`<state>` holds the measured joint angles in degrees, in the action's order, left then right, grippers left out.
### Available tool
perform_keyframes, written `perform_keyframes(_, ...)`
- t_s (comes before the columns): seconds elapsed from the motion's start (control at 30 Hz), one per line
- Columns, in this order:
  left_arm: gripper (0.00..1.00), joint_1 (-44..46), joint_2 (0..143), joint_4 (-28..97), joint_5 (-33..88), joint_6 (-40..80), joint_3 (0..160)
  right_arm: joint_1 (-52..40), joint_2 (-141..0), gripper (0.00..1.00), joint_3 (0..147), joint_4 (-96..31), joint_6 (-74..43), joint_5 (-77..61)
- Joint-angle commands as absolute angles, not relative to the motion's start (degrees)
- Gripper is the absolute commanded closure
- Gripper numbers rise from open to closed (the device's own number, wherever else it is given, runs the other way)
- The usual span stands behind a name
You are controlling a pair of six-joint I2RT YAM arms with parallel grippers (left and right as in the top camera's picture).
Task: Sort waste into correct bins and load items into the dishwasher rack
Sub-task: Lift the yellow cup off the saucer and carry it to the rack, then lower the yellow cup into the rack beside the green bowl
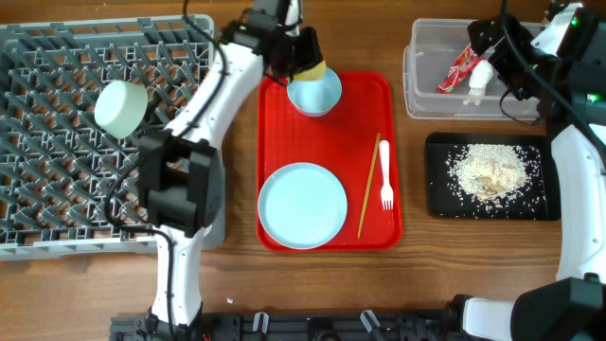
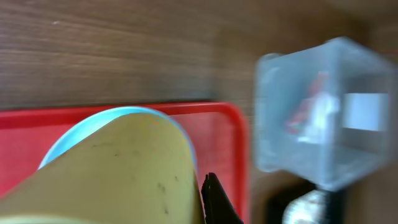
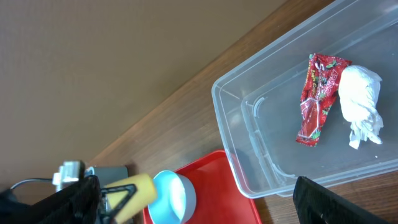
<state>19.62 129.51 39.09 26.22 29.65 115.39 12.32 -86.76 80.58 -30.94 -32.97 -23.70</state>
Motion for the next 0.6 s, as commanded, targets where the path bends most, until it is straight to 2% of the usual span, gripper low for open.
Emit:
perform_keyframes(0.0,0.96,16.6,127.2,37.5,40.3,34.0,115.1,12.4,-85.8,0.0,80.6,-31.0,-33.2,-23.0)
perform_keyframes(0.17,0.96,12.7,123.8,38.0,46.3,34.0,115.1,12.4,-85.8,0.0,80.6,-31.0,-33.2,-23.0)
perform_keyframes(0.37,0.96,3.2,114.4,44.4,49.0,33.9,115.1,12.4,-85.8,0.0,80.6,-31.0,-33.2,-23.0)
perform_keyframes(0.5,0.96,-3.9,110.6,51.2,52.3,33.9,115.1,12.4,-85.8,0.0,80.6,-31.0,-33.2,-23.0)
perform_keyframes(0.57,0.96,-9.2,109.6,58.5,52.5,33.0,115.1,12.4,-85.8,0.0,80.6,-31.0,-33.2,-23.0)
